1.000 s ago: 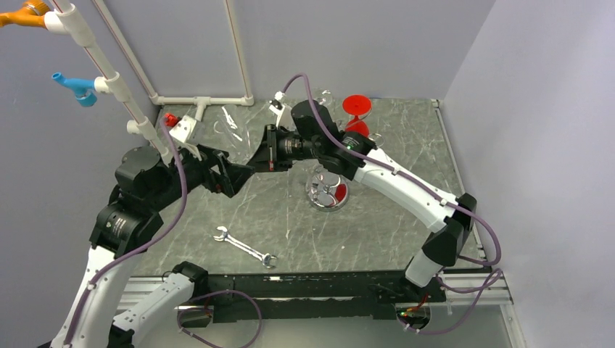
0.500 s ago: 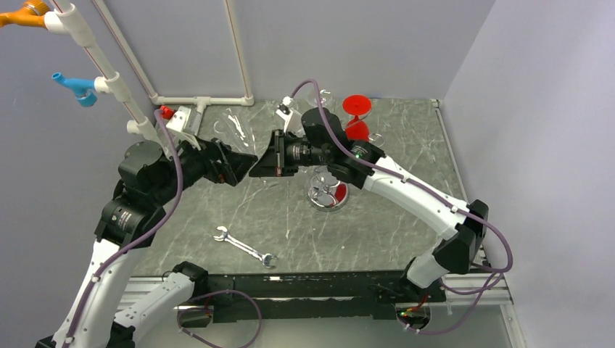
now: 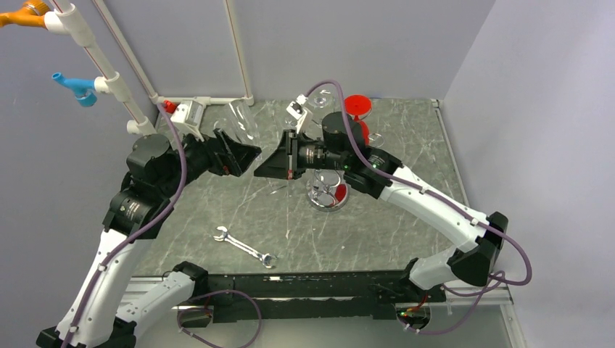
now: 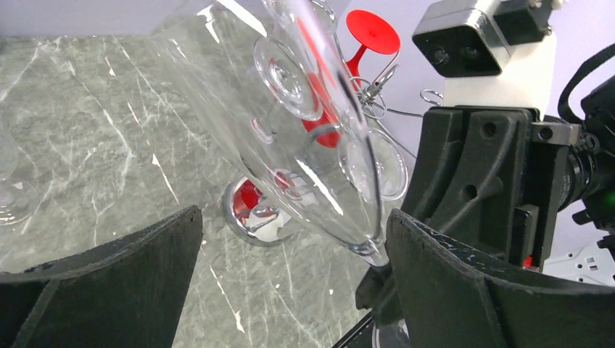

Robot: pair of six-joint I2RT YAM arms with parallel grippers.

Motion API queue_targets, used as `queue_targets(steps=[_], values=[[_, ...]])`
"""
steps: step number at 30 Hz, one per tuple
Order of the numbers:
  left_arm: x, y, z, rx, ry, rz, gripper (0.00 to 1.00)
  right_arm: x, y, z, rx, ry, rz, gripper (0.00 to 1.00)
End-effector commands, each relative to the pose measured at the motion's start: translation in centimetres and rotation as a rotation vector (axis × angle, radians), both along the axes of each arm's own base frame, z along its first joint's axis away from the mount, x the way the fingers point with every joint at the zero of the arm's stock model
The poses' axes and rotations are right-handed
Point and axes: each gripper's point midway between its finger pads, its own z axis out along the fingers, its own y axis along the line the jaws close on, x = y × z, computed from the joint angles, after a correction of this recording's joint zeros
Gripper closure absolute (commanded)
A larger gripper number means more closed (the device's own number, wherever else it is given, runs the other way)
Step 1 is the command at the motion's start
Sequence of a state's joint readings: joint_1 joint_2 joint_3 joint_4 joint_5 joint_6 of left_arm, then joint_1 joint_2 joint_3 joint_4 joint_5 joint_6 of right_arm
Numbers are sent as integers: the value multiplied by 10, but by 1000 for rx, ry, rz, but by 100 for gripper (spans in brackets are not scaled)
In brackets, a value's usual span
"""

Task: Take the wine glass off the wine glass rack
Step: Place the wine glass at the center of the board.

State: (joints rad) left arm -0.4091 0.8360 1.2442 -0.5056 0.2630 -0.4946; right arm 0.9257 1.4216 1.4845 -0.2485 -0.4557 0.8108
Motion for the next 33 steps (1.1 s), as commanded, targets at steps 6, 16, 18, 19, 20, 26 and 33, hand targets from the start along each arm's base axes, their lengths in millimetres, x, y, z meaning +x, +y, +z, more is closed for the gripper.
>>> queue_targets(steps=[6, 16, 18, 19, 20, 26, 33], values=[[1, 2, 23, -66, -52, 21, 3, -26, -7, 44, 186, -163, 107, 100], [-7, 0, 27, -54, -63, -15, 11, -31, -10, 39, 221, -315, 115, 100], [-9, -2, 28, -53, -67, -28, 15, -31, -9, 35, 220, -339, 118, 100], [-9, -3, 29, -55, -70, -34, 17, -33, -8, 35, 223, -354, 122, 100], [-10, -3, 31, -59, -74, -40, 19, -35, -7, 34, 222, -369, 123, 100], [-16, -5, 41, -66, -91, -62, 22, -34, -8, 32, 197, -477, 96, 100], [-31, -2, 57, -50, -128, -93, 23, -32, -12, 29, 185, -603, 78, 100]])
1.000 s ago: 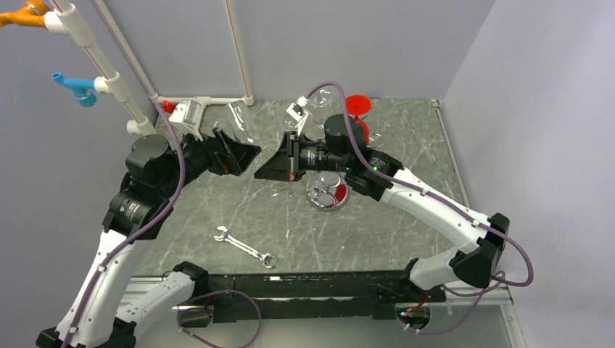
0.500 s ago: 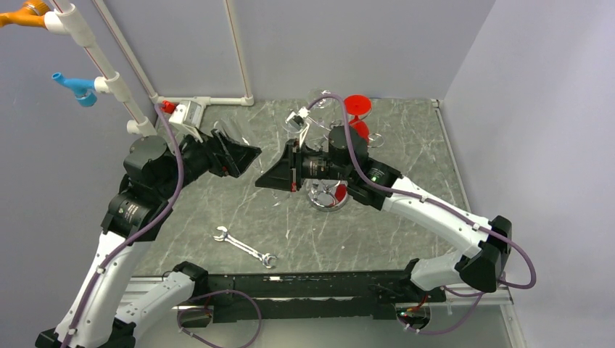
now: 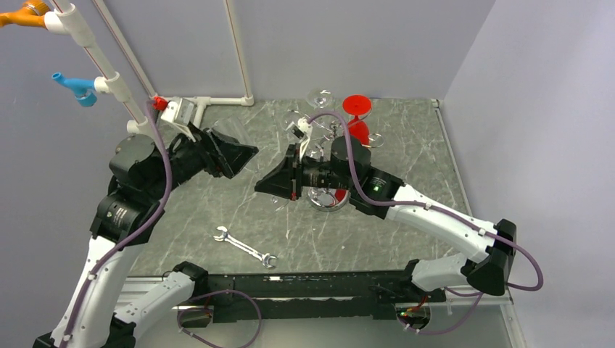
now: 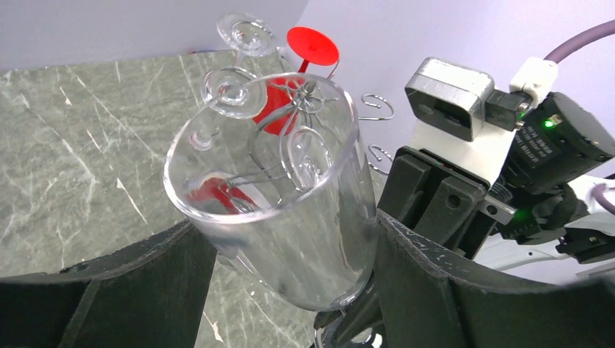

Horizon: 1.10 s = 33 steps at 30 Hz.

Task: Take the wine glass off the wine glass rack
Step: Place the wine glass at the center of the board.

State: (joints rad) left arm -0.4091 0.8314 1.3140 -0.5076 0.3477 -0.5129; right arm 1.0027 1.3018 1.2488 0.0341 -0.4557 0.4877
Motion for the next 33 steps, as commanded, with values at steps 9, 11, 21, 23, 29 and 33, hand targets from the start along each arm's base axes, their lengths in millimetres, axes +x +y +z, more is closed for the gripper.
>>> queue_targets(steps=[9, 11, 21, 23, 29, 33], values=[[-33, 3, 34, 20, -108, -88, 26, 5, -17, 30, 103, -278, -58, 100], [-36, 0, 35, 21, -110, -111, 26, 4, -17, 31, 104, -292, -59, 100], [-35, -6, 30, 47, -89, -156, 19, 7, -19, 20, 77, -393, -78, 100], [-32, -5, 29, 48, -83, -144, 19, 6, -18, 19, 73, -410, -72, 100], [-27, -3, 28, 48, -72, -121, 21, 2, -16, 17, 79, -441, -51, 100], [-26, -4, 23, 55, -53, -126, 26, 0, -15, 16, 70, -481, -43, 100]])
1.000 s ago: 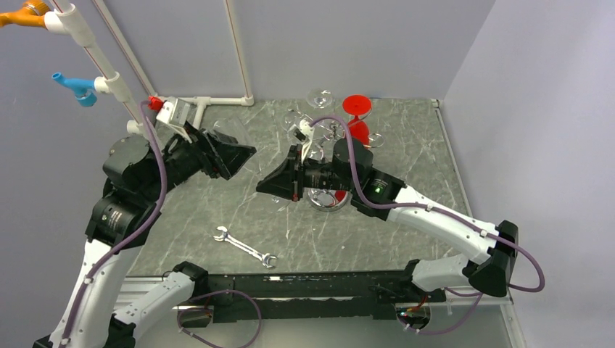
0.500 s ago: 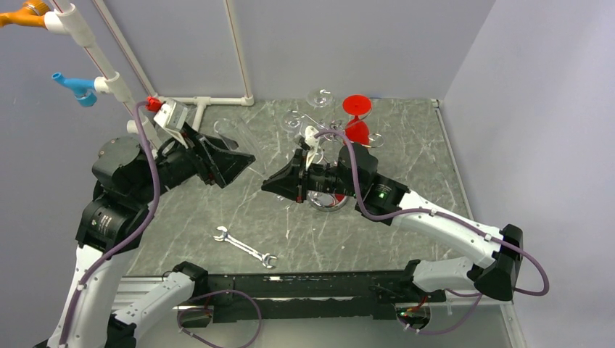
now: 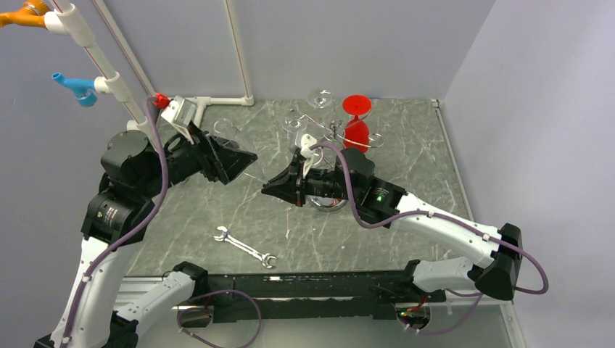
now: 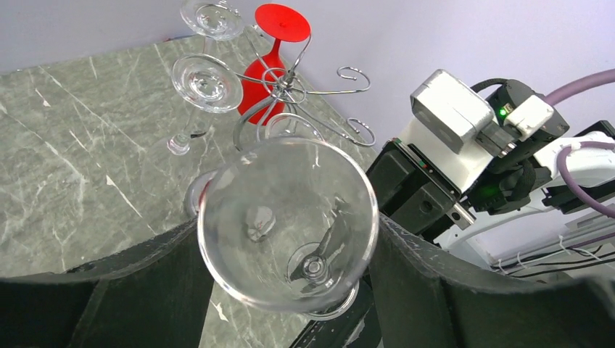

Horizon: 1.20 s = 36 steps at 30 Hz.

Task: Take the wine glass off the wine glass rack
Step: Place the wine glass at the center of the board.

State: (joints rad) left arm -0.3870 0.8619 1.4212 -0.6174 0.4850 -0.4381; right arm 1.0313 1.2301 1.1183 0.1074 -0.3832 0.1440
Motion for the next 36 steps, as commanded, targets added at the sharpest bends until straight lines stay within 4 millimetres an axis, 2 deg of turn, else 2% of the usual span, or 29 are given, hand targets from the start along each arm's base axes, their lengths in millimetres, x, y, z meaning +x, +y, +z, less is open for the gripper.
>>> queue_targets(steps=[1, 5, 18, 28, 36], values=[[-4, 2, 10, -3, -25, -4, 28, -7, -4, 37, 97, -145, 16, 100], [-6, 1, 5, 5, 0, -16, 32, -5, -7, 36, 86, -194, 0, 100], [-15, -3, 0, 12, 34, -65, 34, -3, -10, 33, 108, -279, -18, 100], [-23, -9, 0, 4, 51, -130, 19, -5, -9, 33, 110, -298, -20, 100], [-23, -11, 1, -5, 48, -139, 24, -7, -7, 34, 111, -299, -13, 100]])
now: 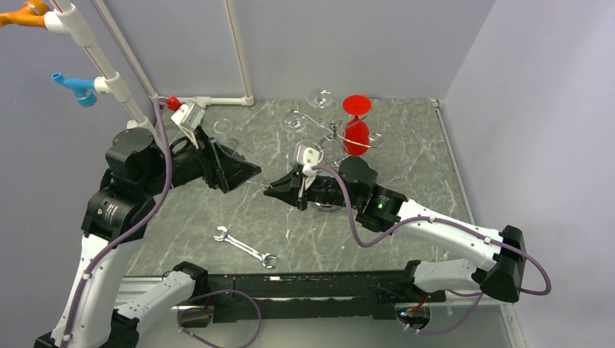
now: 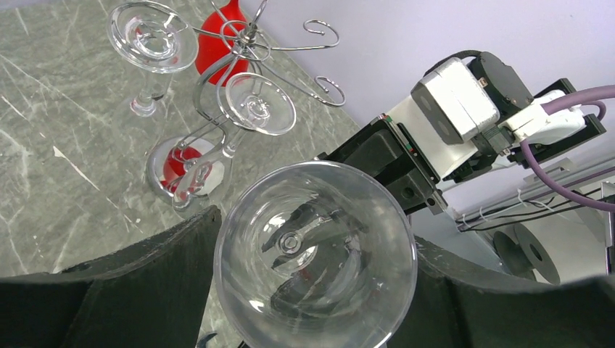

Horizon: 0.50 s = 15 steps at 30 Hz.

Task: Take the wine glass off the wine glass rack
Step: Place the wine glass at the center of the board.

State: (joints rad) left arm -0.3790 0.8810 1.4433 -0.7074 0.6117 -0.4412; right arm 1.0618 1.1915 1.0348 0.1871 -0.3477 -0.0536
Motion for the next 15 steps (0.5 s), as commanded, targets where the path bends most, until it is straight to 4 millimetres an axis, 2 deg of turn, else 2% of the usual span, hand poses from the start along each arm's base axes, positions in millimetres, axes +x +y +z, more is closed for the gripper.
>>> queue_targets(steps=[1, 4, 6, 11, 15], values=[[-4, -1, 15, -28, -40, -20, 24, -6, -4, 41, 110, -88, 6, 100], [-3, -2, 14, -30, -35, -22, 26, -6, -3, 42, 115, -87, 8, 100], [-4, -3, 14, -31, -33, -29, 31, -8, -2, 43, 119, -85, 14, 100], [-2, -2, 13, -29, -30, -20, 59, -8, -1, 44, 130, -79, 10, 100], [-2, 0, 13, -22, -34, -4, 76, -7, -1, 44, 137, -73, 0, 100]])
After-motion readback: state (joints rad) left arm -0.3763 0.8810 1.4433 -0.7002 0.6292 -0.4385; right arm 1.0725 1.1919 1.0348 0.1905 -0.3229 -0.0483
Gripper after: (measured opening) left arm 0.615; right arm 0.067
